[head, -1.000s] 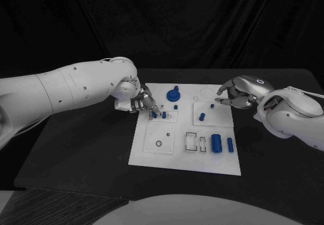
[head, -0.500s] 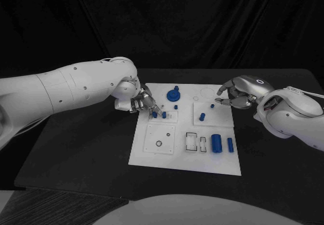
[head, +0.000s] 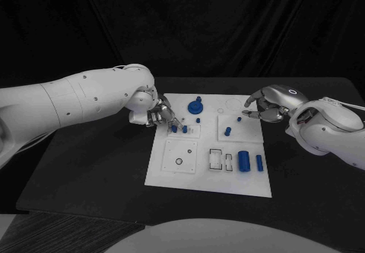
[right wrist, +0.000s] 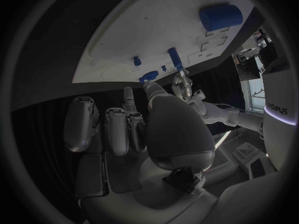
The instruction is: Assemble the parts on the task board
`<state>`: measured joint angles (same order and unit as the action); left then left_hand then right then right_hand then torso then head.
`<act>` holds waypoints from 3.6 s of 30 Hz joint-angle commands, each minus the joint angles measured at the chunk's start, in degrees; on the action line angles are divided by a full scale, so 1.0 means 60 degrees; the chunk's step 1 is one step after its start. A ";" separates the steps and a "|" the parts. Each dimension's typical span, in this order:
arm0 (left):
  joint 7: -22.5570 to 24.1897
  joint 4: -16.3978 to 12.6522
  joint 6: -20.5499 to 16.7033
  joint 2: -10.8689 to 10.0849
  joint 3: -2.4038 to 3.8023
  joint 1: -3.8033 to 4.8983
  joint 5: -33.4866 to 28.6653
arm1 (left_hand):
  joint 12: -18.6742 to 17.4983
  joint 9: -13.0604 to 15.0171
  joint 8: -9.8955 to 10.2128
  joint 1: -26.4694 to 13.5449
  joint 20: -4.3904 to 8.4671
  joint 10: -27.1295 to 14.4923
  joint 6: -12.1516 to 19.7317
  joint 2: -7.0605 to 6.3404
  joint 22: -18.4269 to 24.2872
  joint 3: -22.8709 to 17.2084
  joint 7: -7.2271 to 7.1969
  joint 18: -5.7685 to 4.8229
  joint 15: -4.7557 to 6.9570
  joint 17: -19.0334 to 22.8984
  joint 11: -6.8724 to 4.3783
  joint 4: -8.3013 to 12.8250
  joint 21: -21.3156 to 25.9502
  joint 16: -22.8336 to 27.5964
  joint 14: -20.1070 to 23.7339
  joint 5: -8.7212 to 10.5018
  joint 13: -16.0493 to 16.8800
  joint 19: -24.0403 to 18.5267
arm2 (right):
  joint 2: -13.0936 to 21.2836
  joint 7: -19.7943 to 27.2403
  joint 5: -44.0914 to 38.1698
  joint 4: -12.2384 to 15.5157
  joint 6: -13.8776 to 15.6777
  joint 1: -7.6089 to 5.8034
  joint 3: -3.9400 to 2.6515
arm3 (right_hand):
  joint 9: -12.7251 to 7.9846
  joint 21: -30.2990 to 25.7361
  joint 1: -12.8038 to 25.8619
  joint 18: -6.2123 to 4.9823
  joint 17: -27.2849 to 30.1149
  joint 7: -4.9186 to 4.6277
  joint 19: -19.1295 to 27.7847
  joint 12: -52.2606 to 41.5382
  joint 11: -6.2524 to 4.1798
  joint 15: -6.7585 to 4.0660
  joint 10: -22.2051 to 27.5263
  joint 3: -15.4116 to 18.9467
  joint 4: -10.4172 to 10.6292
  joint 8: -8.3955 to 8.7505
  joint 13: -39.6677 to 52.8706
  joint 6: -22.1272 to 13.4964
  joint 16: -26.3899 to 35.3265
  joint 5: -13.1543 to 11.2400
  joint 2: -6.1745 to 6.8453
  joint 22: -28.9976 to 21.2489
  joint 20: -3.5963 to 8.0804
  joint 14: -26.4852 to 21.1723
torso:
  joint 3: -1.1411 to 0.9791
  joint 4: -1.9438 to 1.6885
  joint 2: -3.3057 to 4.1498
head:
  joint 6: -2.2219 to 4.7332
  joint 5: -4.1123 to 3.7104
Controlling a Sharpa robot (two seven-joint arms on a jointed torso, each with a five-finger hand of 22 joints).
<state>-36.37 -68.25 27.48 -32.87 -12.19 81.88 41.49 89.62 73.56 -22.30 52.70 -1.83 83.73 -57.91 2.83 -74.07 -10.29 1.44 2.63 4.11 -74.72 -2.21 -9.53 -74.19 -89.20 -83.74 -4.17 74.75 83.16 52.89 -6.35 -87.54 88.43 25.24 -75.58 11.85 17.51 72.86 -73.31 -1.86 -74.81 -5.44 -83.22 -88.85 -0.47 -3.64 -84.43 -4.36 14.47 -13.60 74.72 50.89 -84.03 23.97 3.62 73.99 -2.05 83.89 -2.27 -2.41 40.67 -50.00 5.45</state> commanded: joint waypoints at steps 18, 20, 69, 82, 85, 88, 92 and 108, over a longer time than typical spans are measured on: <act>0.0102 -0.0003 0.0001 0.0024 0.0008 -0.0023 -0.0053 | 0.0063 0.0724 -0.1911 0.0437 0.0103 0.1045 -0.0345 0.0142 -0.1908 0.0281 -0.0149 0.0129 0.0208 -0.2547 -0.0124 0.0152 0.0050 -0.0133 -0.1043 -0.1007 0.2541 0.0053 | 0.0008 -0.0205 -0.0030 0.0004 -0.0084 0.0022 -0.0006 | -0.0125 -0.0226 -0.0239 -0.0346 -0.0908 0.0010 0.0013 -0.0191 0.0126 0.0009 -0.0928 -0.0300 0.0028 -0.0115 0.2547 0.0050 0.0101 0.0225 -0.0098 0.1798 -0.0097 0.0692 | -0.0001 0.0005 0.0000 | 0.0000 0.0003; 0.0109 -0.0003 -0.0006 0.0030 0.0008 -0.0023 -0.0053 | 0.0063 0.0885 -0.2807 0.0471 0.0120 0.1045 -0.0760 0.0133 -0.1913 0.0285 -0.0177 0.0126 0.0227 -0.2547 -0.0148 0.0188 0.0033 -0.0133 -0.1043 -0.1044 0.2541 0.0064 | 0.0011 -0.0206 -0.0030 0.0006 -0.0085 0.0022 -0.0006 | -0.0125 -0.0226 -0.0239 -0.0346 -0.0908 0.0010 0.0013 -0.0191 0.0126 0.0009 -0.0928 -0.0300 0.0028 -0.0115 0.2547 0.0050 0.0101 0.0225 -0.0098 0.1798 -0.0097 0.0692 | 0.0000 0.0006 0.0001 | 0.0000 0.0001; 0.3689 -0.1764 -0.3073 -0.2054 0.0009 0.0324 0.1611 | 0.0063 -0.1954 -0.0080 0.1851 -0.0220 0.1045 0.2827 -0.0287 -0.2059 -0.0521 0.0593 0.0002 -0.0219 -0.2547 0.0440 0.0700 -0.0550 -0.0133 -0.1043 -0.2036 0.2541 0.0260 | 0.0482 0.0051 -0.0030 0.0654 0.0529 -0.0005 -0.0009 | -0.0134 -0.0228 -0.0242 -0.0346 -0.0922 0.0004 0.0012 -0.0191 0.0136 0.0020 -0.0928 -0.0303 0.0024 -0.0118 0.2547 0.0063 0.0091 0.0253 -0.0095 0.1798 -0.0106 0.0695 | 0.0002 -0.0005 -0.0023 | 0.0000 0.0003; 0.3327 -0.1413 -0.2235 -0.2065 0.0004 0.0241 0.2235 | 0.0063 -0.2810 0.0296 0.1657 -0.0459 0.1045 0.2897 -0.0366 -0.2027 0.0008 0.0818 0.0034 -0.0438 -0.2547 0.0659 0.0076 -0.0486 -0.0133 -0.1043 -0.0871 0.2541 0.0168 | 0.0465 0.0045 -0.0030 0.0843 0.0464 -0.0013 -0.0009 | -0.0133 -0.0218 -0.0256 -0.0344 -0.0924 0.0011 0.0008 -0.0191 0.0139 0.0022 -0.0928 -0.0305 0.0013 -0.0130 0.2547 0.0088 0.0089 0.0267 -0.0085 0.1801 -0.0109 0.0696 | -0.0003 0.0002 -0.0011 | 0.0000 0.0007; 0.3259 -0.1305 -0.2022 -0.1985 0.0003 0.0170 0.2250 | 0.0063 -0.2947 0.0297 0.1592 -0.0489 0.1045 0.2792 -0.0367 -0.2017 0.0153 0.0812 0.0043 -0.0459 -0.2547 0.0678 -0.0060 -0.0456 -0.0133 -0.1043 -0.0695 0.2541 0.0140 | 0.0456 0.0033 -0.0030 0.0856 0.0427 -0.0012 -0.0009 | -0.0133 -0.0218 -0.0256 -0.0344 -0.0924 0.0011 0.0008 -0.0191 0.0139 0.0022 -0.0928 -0.0305 0.0013 -0.0130 0.2547 0.0088 0.0089 0.0267 -0.0085 0.1801 -0.0109 0.0696 | 0.0016 -0.0003 0.0000 | 0.0000 -0.0012; 0.3234 -0.1207 -0.1880 -0.1900 0.0003 0.0100 0.2258 | 0.0063 -0.3189 0.0393 0.1558 -0.0508 0.1045 0.2620 -0.0341 -0.2017 0.0293 0.0802 0.0046 -0.0462 -0.2547 0.0674 -0.0195 -0.0462 -0.0133 -0.1043 -0.0632 0.2541 0.0132 | 0.0445 0.0024 -0.0030 0.0856 0.0396 -0.0011 -0.0009 | -0.0133 -0.0218 -0.0256 -0.0344 -0.0924 0.0011 0.0008 -0.0191 0.0139 0.0022 -0.0928 -0.0305 0.0013 -0.0130 0.2547 0.0088 0.0089 0.0267 -0.0085 0.1801 -0.0109 0.0696 | 0.0020 -0.0004 -0.0002 | 0.0000 0.0003; 0.3227 -0.1082 -0.1767 -0.1807 0.0003 0.0023 0.2263 | 0.0063 -0.3555 0.0577 0.1605 -0.0511 0.1045 0.2369 -0.0314 -0.2013 0.0464 0.0785 0.0051 -0.0457 -0.2547 0.0664 -0.0313 -0.0458 -0.0133 -0.1043 -0.0667 0.2541 0.0118 | 0.0419 0.0013 -0.0030 0.0846 0.0351 -0.0009 -0.0009 | -0.0134 -0.0226 -0.0260 -0.0345 -0.0922 0.0011 0.0010 -0.0191 0.0141 0.0023 -0.0928 -0.0308 0.0011 -0.0133 0.2547 0.0094 0.0090 0.0276 -0.0087 0.1799 -0.0110 0.0696 | 0.0018 0.0009 0.0002 | 0.0000 0.0034; 0.3394 -0.0807 -0.1474 -0.1563 0.0003 -0.0154 0.2256 | 0.0063 -0.4937 0.1471 0.1911 -0.0539 0.1045 0.1726 -0.0175 -0.2006 0.0856 0.0817 0.0055 -0.0485 -0.2547 0.0695 -0.0474 -0.0464 -0.0133 -0.1043 -0.0821 0.2541 0.0091 | 0.0342 -0.0019 -0.0030 0.0775 0.0235 -0.0006 -0.0008 | -0.0135 -0.0226 -0.0261 -0.0346 -0.0919 0.0010 0.0010 -0.0191 0.0143 0.0024 -0.0928 -0.0311 0.0011 -0.0134 0.2547 0.0097 0.0092 0.0284 -0.0091 0.1799 -0.0111 0.0695 | -0.0001 0.0005 -0.0003 | 0.0000 0.0041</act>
<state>-17.05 -73.12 17.11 -42.41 -12.21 81.08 54.97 89.62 44.52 -13.96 63.77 -4.62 83.71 -46.79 1.55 -74.07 -6.26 6.44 2.61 1.70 -74.72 1.25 -12.01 -76.95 -89.20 -84.04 -8.86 74.75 83.28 54.98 -6.09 -87.54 93.09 26.88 -75.60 11.84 17.23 72.20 -73.53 -1.85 -74.81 -5.46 -83.22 -88.86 -0.46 -3.63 -84.43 -4.37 14.46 -13.60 74.72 50.91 -84.03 23.98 3.83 73.99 -2.06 83.89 -2.20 -2.37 40.68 -50.00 5.68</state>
